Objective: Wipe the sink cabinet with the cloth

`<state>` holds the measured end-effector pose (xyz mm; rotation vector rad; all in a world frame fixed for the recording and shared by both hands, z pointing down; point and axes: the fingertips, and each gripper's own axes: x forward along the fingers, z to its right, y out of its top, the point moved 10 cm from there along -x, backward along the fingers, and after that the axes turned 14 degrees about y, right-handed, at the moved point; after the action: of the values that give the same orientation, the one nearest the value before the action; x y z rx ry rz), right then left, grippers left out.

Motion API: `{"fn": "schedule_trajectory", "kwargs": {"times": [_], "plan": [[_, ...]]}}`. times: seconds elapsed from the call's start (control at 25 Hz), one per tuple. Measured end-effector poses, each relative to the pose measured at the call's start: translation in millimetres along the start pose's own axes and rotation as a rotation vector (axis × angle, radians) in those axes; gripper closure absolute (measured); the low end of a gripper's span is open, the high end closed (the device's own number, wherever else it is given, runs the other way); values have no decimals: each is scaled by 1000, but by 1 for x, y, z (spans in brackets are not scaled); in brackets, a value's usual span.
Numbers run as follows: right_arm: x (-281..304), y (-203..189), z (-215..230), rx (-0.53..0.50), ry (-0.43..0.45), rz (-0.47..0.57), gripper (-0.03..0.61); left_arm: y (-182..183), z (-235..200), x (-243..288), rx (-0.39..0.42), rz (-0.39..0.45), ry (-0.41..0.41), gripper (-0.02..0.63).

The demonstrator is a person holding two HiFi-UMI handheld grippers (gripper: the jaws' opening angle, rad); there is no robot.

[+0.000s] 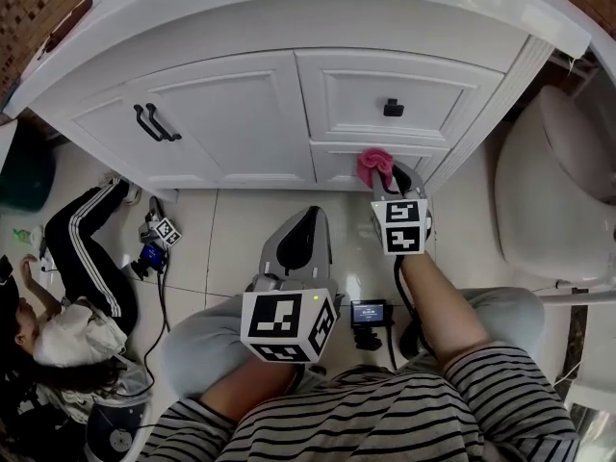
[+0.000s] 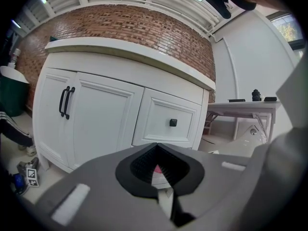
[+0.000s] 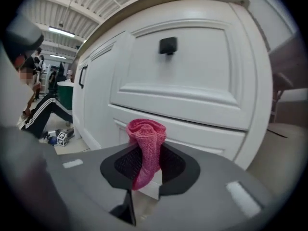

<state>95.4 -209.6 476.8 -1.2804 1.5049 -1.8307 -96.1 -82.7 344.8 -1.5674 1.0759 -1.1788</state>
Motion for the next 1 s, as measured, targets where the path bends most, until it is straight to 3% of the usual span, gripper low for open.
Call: {"fn": "schedule_trajectory", "kwargs": {"times": [0.24,0.36,0.56,0.64,0.72,0.88,1.0], "plan": [[-26,-21,53,25,-130,-46,486,-5,9,1,19,-8,-14,614],[-41,-35,77,91,-212,-74,485,-3,7,0,21,-2,-4,614],[-55,-47,83,145,-316,-108,488,-2,4,0,16,0,1,614],[-46,-55,64,169,-265,-100,488,-2,3,-1,14,1,-1,614],[-26,-63,32,159,-133,-86,488,-3,3,-1,12,-2,-3,614],[38,-67,-41,8,160,-78,488,-6,0,0,3,-16,-2,614],[82,-63,-69,-83,224,-86,488,-10,-3,3,-5,-35,-1,614]]}}
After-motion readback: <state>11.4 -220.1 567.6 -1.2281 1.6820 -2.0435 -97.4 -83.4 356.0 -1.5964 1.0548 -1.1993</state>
